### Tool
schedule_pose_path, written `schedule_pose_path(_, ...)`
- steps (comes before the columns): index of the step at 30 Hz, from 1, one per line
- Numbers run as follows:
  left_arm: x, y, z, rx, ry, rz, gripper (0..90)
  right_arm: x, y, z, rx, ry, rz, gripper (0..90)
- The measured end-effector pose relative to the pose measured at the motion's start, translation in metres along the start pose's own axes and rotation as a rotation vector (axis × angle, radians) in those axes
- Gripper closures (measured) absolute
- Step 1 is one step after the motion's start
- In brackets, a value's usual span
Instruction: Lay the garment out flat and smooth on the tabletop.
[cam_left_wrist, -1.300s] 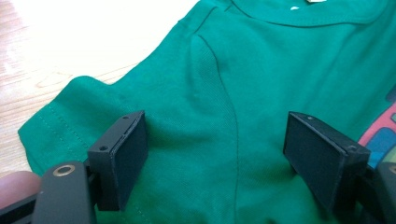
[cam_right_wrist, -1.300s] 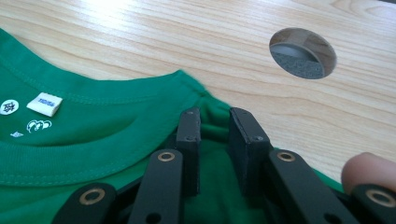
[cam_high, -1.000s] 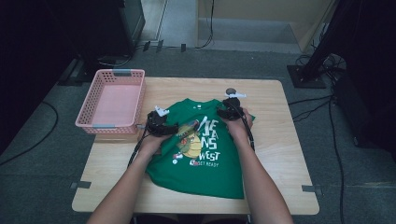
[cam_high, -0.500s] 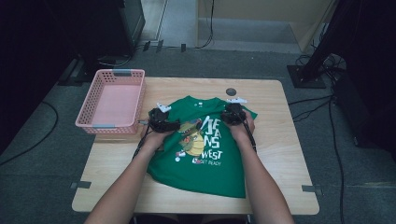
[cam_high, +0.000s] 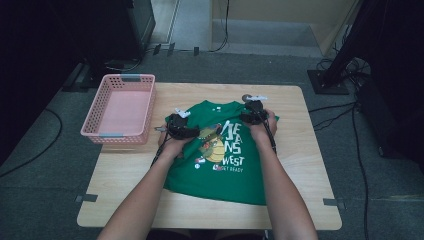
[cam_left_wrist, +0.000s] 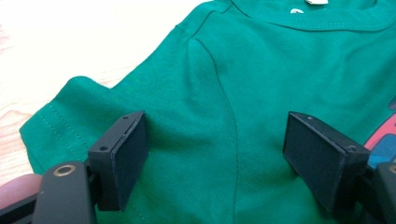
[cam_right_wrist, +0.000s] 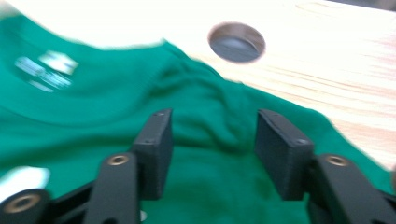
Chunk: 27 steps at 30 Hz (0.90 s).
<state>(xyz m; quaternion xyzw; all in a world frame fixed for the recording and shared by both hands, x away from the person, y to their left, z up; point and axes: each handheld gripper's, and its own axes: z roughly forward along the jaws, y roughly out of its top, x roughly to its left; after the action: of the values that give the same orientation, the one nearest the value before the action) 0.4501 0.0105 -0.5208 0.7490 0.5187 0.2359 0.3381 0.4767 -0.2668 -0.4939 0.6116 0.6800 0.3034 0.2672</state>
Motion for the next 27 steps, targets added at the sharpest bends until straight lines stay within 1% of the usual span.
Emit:
schedule_pose_path(1, 0.001, 0.001, 0.001, 0.000, -0.002, 0.001, 22.9, -0.002, -0.001, -0.005, -0.013, 0.024, 0.013, 41.8)
schedule_pose_path(4, 0.003, 0.003, 0.003, 0.001, 0.010, -0.010, 22.9, -0.010, -0.006, -0.021, -0.046, 0.060, 0.022, 38.3)
schedule_pose_path(6, 0.003, 0.004, 0.004, 0.000, 0.015, -0.014, 22.9, -0.018, -0.011, -0.034, -0.064, 0.092, 0.053, 37.1)
schedule_pose_path(7, 0.004, 0.004, 0.005, 0.000, 0.014, -0.015, 22.8, -0.023, -0.013, -0.041, -0.068, 0.100, 0.070, 35.6)
schedule_pose_path(9, 0.004, 0.005, 0.005, -0.001, 0.016, -0.017, 22.8, -0.031, -0.019, -0.055, -0.071, 0.107, 0.084, 34.6)
schedule_pose_path(12, 0.005, 0.005, 0.006, 0.002, 0.018, -0.014, 22.8, -0.037, -0.034, -0.075, -0.074, 0.113, 0.068, 31.0)
schedule_pose_path(14, 0.005, 0.005, 0.006, 0.002, 0.018, -0.014, 22.8, -0.038, -0.047, -0.084, -0.067, 0.108, 0.046, 29.1)
schedule_pose_path(17, 0.005, 0.006, 0.006, 0.003, 0.017, -0.013, 22.8, -0.037, -0.067, -0.094, -0.056, 0.097, 0.036, 25.9)
schedule_pose_path(20, 0.005, 0.006, 0.006, 0.002, 0.017, -0.012, 22.8, -0.032, -0.085, -0.103, -0.055, 0.095, 0.031, 23.6)
schedule_pose_path(23, 0.005, 0.005, 0.006, 0.003, 0.016, -0.011, 22.8, -0.022, -0.104, -0.114, -0.045, 0.129, 0.026, 21.6)
schedule_pose_path(25, 0.005, 0.005, 0.006, 0.002, 0.016, -0.012, 22.8, -0.013, -0.118, -0.120, -0.035, 0.155, 0.004, 20.6)
schedule_pose_path(27, 0.005, 0.005, 0.006, 0.001, 0.016, -0.014, 22.8, -0.004, -0.129, -0.127, -0.028, 0.160, -0.013, 20.2)
